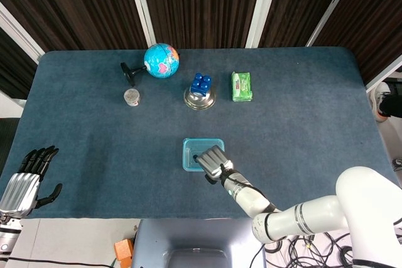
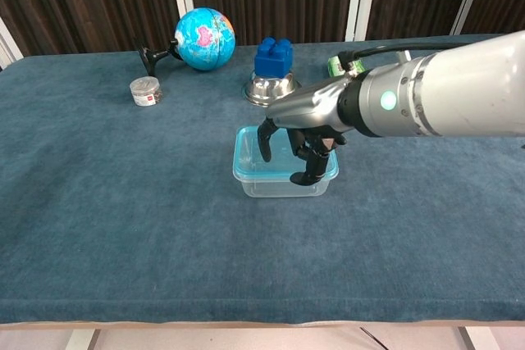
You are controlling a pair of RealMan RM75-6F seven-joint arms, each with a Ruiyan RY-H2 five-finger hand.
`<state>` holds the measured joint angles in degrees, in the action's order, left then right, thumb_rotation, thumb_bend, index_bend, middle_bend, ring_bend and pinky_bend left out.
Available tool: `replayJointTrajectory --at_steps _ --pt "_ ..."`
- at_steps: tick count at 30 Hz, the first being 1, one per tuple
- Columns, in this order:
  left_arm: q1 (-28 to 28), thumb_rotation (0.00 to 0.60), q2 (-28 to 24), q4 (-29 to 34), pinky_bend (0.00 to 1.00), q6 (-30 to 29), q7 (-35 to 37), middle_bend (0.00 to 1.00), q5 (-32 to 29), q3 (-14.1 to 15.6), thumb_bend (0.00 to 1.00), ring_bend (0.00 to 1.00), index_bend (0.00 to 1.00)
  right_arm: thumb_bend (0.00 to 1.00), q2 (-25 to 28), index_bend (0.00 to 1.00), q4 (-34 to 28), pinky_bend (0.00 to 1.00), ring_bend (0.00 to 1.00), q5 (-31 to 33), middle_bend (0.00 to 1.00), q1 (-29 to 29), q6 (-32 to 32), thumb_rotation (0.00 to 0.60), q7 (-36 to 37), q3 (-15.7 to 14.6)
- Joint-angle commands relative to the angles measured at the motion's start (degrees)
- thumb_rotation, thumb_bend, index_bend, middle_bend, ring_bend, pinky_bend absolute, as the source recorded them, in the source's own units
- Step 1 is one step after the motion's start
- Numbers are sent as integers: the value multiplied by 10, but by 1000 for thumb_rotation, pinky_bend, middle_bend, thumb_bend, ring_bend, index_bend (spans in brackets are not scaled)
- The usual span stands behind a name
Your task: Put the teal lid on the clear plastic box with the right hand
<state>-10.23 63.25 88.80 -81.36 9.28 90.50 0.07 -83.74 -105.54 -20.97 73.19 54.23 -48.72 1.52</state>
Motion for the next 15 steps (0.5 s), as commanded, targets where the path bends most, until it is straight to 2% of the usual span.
replayJointTrajectory --at_steps 1,15 --pt "0 600 -1 -1 50 -1 2 48 0 0 362 38 0 359 -2 289 2 750 787 -1 859 1 1 600 2 0" --pt "0 600 -2 -1 50 -1 5 48 0 0 362 38 0 358 -13 289 13 750 787 5 859 8 -4 600 8 -7"
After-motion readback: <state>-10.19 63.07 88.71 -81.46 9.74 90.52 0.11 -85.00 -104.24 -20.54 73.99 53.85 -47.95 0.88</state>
